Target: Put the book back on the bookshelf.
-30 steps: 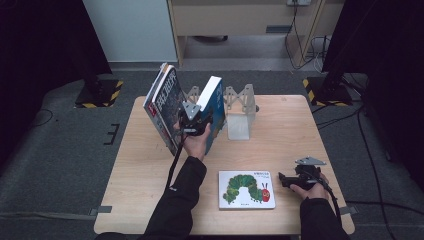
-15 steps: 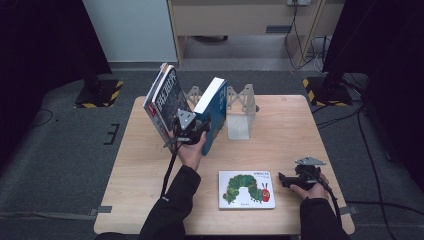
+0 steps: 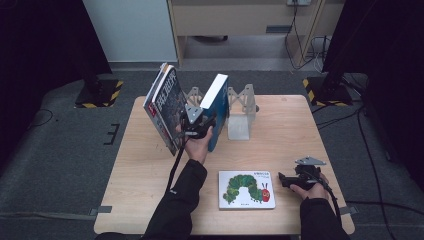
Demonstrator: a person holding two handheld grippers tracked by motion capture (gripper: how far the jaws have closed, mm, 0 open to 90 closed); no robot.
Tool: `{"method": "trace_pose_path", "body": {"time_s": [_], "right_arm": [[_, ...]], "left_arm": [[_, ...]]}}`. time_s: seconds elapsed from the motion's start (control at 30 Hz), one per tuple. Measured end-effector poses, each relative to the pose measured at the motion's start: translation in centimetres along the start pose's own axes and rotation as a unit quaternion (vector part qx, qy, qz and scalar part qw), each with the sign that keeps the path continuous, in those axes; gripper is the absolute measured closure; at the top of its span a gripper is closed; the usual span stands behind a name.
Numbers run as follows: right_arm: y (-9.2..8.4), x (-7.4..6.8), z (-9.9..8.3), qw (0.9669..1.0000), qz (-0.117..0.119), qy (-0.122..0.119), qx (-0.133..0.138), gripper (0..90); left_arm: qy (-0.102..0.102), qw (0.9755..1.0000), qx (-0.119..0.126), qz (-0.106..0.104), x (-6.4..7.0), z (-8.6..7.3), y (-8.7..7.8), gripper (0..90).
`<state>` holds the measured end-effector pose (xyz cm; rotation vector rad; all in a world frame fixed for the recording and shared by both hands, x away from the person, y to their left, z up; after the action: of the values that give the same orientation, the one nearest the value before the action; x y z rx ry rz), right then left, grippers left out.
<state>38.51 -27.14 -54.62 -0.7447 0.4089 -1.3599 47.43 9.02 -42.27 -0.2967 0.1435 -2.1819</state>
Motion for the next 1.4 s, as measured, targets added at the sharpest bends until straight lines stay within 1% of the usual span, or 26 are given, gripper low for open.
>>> {"method": "trace_pose_path", "body": {"time_s": [0.03, 0.13, 0.2, 0.23, 0.37, 0.43, 0.57, 0.67, 0.73, 0.8, 0.83, 0.87, 0.93, 1.03, 1.17, 1.3, 1.4], "right_arm": [[0.0, 0.0, 0.0, 1.0, 0.0, -0.001, 0.0, 3.4], [0.0, 0.0, 0.0, 1.0, 0.0, -0.001, 0.0, 3.4], [0.0, 0.0, 0.0, 1.0, -0.001, 0.0, 0.0, 3.4], [0.0, 0.0, 0.0, 1.0, -0.001, 0.0, 0.0, 3.4], [0.0, 0.0, 0.0, 1.0, -0.002, -0.001, 0.0, 3.4], [0.0, 0.0, 0.0, 1.0, -0.002, 0.0, 0.0, 3.4], [0.0, 0.0, 0.0, 1.0, -0.001, 0.0, 0.0, 3.3], [0.0, 0.0, 0.0, 1.0, -0.001, 0.0, 0.0, 3.3], [0.0, 0.0, 0.0, 1.0, -0.001, 0.0, 0.0, 3.3], [0.0, 0.0, 0.0, 1.0, -0.001, 0.0, 0.0, 3.3], [0.0, 0.0, 0.0, 1.0, -0.001, 0.0, 0.0, 3.3], [0.0, 0.0, 0.0, 1.0, -0.001, -0.001, 0.0, 3.3], [0.0, 0.0, 0.0, 1.0, -0.001, 0.0, 0.0, 3.3], [0.0, 0.0, 0.0, 1.0, -0.001, -0.001, 0.0, 3.3], [0.0, 0.0, 0.0, 1.0, -0.001, 0.0, 0.0, 3.3], [0.0, 0.0, 0.0, 1.0, -0.001, 0.0, 0.0, 3.3], [0.0, 0.0, 0.0, 1.0, -0.001, 0.0, 0.0, 3.2]], "left_arm": [[-0.001, 1.0, 0.002, -0.005, 0.0, -0.1, -0.1, 57.6], [0.0, 0.9999, 0.002, -0.01, 0.0, -0.5, -1.0, 56.5], [-0.011, 0.9998, 0.003, -0.015, 0.0, -0.7, -1.3, 56.5], [-0.012, 0.9998, 0.004, -0.015, 0.0, -0.8, -1.4, 56.5], [-0.003, 1.0, -0.002, -0.003, 0.2, -0.4, -1.1, 58.1], [-0.004, 1.0, -0.001, -0.003, 0.2, -0.4, -0.7, 58.5], [-0.008, 1.0, -0.002, 0.003, 0.4, 0.0, 0.2, 58.2], [-0.005, 1.0, -0.001, 0.005, 0.5, 0.5, 1.0, 57.3], [-0.003, 1.0, -0.001, 0.003, 0.5, 0.5, 1.3, 56.0], [0.001, 1.0, -0.007, -0.003, 0.6, 0.4, 1.4, 54.3], [0.006, 0.9999, -0.008, -0.005, 0.7, 0.2, 1.3, 53.2], [0.009, 0.9999, -0.002, -0.008, 0.7, 0.0, 1.1, 52.9], [0.0, 0.9998, 0.004, -0.018, 0.4, -0.5, 0.6, 52.7], [0.004, 0.9998, 0.001, -0.018, 0.5, -0.7, 0.3, 53.6], [0.005, 0.9998, -0.007, -0.016, 0.6, -0.3, 0.3, 54.6], [0.002, 0.9998, -0.007, -0.017, 1.0, -0.1, 0.8, 55.1], [0.008, 0.9997, -0.013, -0.019, 1.5, 0.1, 1.5, 54.6]]}}
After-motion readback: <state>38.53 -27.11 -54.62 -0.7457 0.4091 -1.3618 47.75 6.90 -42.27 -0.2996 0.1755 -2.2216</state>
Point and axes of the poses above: each handheld gripper's, and its own axes: y roughly forward along the jaws, z roughly out of its top, x roughly to its right, the point moved 1 cm from there along y, roughly forward along the jaws, and after that the axes turned 13 degrees about -z, right-handed, at the moved point
